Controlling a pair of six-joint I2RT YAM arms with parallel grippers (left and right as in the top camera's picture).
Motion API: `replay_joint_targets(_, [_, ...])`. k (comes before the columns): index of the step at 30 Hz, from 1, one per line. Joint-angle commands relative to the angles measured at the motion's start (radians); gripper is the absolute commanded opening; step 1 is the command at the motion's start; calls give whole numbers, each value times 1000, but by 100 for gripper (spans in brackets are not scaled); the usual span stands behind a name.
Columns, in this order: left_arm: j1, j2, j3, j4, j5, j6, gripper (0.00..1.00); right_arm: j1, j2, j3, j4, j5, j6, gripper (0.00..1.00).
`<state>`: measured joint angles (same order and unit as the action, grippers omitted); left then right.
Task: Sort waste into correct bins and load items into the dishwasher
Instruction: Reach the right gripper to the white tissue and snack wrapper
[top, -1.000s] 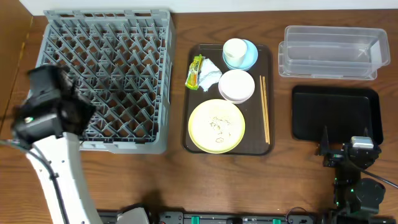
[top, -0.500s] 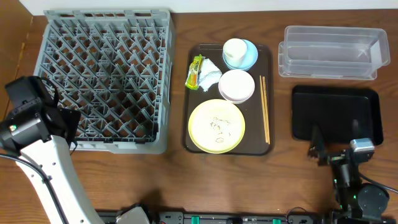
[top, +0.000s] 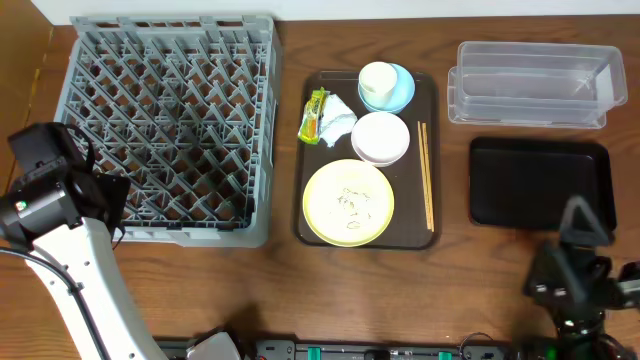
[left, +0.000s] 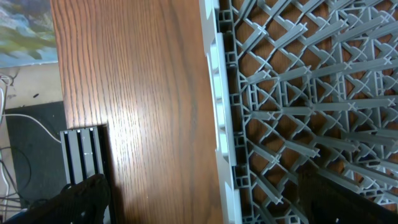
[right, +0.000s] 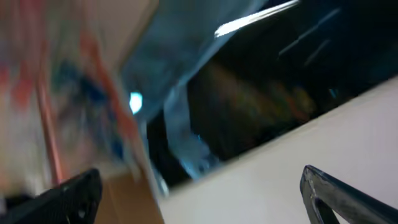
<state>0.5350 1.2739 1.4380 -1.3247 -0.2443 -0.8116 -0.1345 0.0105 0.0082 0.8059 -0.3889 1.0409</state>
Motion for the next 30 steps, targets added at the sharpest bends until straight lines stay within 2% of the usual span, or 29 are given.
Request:
replay_joint_targets(1, [5,-7,10,-3,-7,-6,98,-8,11,7,2,238,276,99])
replay_joint_targets(5, [5,-7,10,-3,-7,-6,98,-8,80,84,-6,203,240,99])
replay_joint_targets(8, [5,-7,10,-3,-7,-6,98,-8,181,196,-17,126,127,99])
replay_joint_targets(12, [5,-7,10,-3,-7,-6,98,-8,389,410,-93,-31,-92,99])
replay_joint_targets(17, [5,-7,10,-3,-7,-6,98,13,719,729,-259,-294,-271,99])
replay_joint_targets(21, [5,-7,10,-3,-7,-6,98,98,981,978,-450,-430,-391,99])
replay_joint_targets(24, [5,-7,10,-3,-7,-6,98,211,1165,1158,-652,-447,-540,99])
replay_joint_targets(27, [5,-7,10,-3,-7,-6,98,342,1329,1332,-895,-389,-754,99])
replay_joint_targets(30, [5,-7,10,-3,-7,-6,98,472,1497,1518,-1176,-217,-928,99])
